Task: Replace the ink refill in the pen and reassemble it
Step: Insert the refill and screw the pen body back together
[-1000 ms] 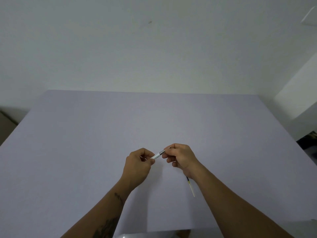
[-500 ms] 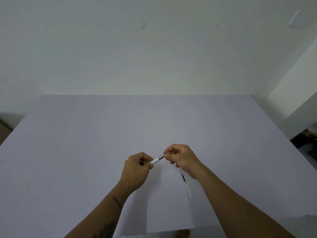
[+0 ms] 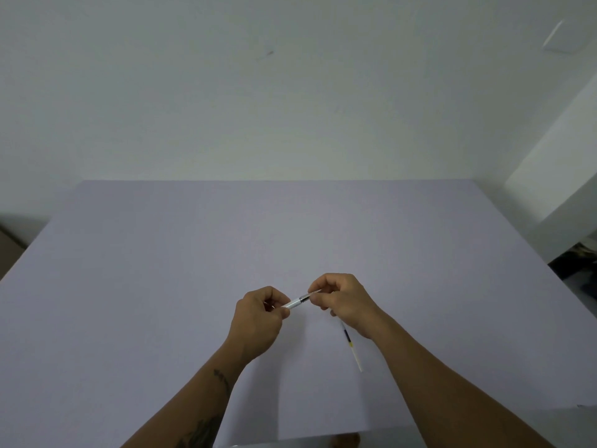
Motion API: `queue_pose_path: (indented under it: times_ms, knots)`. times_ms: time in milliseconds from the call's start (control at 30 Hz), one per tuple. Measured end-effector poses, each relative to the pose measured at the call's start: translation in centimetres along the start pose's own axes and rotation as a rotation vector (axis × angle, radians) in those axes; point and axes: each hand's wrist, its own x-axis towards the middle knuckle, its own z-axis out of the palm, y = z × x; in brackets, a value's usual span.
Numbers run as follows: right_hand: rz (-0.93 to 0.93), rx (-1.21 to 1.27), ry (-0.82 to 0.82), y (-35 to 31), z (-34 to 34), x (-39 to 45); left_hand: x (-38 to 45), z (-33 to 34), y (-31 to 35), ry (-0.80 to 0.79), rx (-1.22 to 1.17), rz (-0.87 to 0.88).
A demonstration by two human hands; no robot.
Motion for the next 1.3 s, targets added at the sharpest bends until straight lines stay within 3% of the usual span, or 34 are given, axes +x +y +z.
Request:
queue_pose_path:
  times_ms: [167, 700, 1300]
  knots:
    - [0.005, -0.095, 0.038, 0.1, 0.6, 0.0, 0.0, 0.0, -0.1, -0.002, -0.001, -0.004]
    - [0.014, -0.082, 0.02, 0.5, 1.2, 0.0, 0.1, -0.2, -0.8, -0.004, 0.007, -0.021]
    - [-0.12, -0.061, 0.091, 1.1, 1.5, -0.6, -0.3, -0.5, -0.7, 0.004, 0.018, -0.02]
